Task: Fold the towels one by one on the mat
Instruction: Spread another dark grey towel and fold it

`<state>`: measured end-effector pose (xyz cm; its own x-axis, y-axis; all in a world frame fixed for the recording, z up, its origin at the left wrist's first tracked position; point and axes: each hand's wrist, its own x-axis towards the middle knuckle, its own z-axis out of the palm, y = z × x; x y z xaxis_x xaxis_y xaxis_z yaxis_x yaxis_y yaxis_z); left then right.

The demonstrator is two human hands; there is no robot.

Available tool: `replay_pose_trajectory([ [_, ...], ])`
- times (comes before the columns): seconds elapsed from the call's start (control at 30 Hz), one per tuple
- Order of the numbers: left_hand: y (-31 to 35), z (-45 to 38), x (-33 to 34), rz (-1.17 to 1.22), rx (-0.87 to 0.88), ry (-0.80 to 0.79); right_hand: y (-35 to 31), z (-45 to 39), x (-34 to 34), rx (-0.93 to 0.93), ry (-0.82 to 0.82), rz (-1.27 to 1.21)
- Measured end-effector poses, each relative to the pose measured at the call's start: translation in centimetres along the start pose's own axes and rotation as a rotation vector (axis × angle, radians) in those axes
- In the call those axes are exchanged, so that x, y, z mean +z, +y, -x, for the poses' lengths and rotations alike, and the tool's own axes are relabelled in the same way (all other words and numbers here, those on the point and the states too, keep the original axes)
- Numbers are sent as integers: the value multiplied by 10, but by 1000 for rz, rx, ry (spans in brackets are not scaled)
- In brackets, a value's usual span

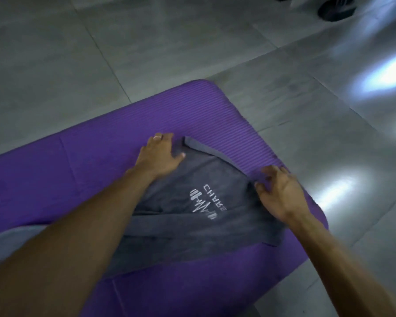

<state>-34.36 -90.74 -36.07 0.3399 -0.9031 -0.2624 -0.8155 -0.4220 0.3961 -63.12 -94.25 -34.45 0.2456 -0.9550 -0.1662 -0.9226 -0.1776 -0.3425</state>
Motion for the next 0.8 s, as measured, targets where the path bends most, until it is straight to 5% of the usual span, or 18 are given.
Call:
replay_pose_trajectory([
  [0.27,-57,97,12,-87,-106,152,-129,-64,48,-420,-114,214],
  [0.37,-60,85,3,-9,-140,114,-147,-85,56,-388,-129,253],
  [0.57,-56,-2,-56,77,-92,269,-137,-139,26,-105,131,-281],
  [0.8,-35,12,-25,-3,-88,262,-87,-127,31,-76,-122,-208],
])
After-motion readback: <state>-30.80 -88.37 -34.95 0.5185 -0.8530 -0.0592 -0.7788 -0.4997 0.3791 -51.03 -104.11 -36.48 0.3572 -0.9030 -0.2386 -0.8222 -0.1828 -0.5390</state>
